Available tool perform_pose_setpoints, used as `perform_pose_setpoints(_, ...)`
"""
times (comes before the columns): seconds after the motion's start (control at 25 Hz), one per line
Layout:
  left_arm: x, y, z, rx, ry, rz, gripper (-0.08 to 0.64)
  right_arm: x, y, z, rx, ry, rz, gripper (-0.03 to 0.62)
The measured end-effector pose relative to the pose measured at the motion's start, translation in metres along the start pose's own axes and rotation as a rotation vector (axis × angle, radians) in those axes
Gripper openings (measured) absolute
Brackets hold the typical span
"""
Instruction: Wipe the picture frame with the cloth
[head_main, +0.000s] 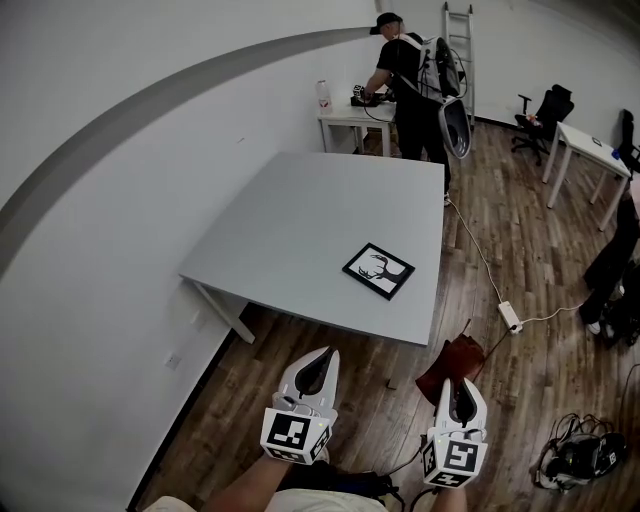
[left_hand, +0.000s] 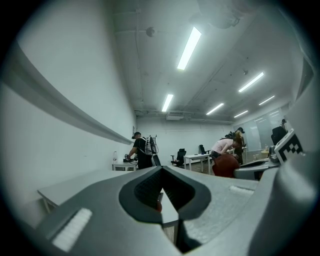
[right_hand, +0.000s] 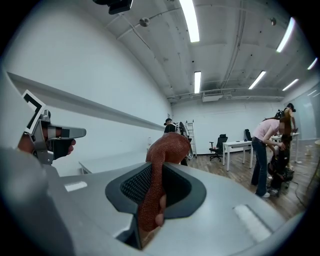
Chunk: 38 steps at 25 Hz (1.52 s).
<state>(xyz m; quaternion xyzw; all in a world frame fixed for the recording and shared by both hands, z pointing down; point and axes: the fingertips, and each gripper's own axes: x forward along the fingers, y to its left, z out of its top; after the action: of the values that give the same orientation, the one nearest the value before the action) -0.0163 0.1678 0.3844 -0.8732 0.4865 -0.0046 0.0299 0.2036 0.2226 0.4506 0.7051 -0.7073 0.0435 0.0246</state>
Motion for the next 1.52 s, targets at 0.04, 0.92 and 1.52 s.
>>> perform_pose_setpoints(0.04, 0.000, 0.001, 0.000, -0.001, 0.000, 0.005, 0.001, 0.001, 0.000, 0.000, -0.001, 0.001, 0.004, 0.091)
perform_pose_setpoints(0.92, 0.055, 0.041, -0.012, -0.027, -0.024, 0.021, 0.001, 0.072, 0.014, 0.005, -0.047, 0.023, 0.025, 0.091)
perform_pose_setpoints(1.52, 0.112, 0.141, -0.023, -0.047, -0.032, -0.044, 0.001, 0.169, 0.080, 0.026, -0.097, 0.045, -0.027, 0.091)
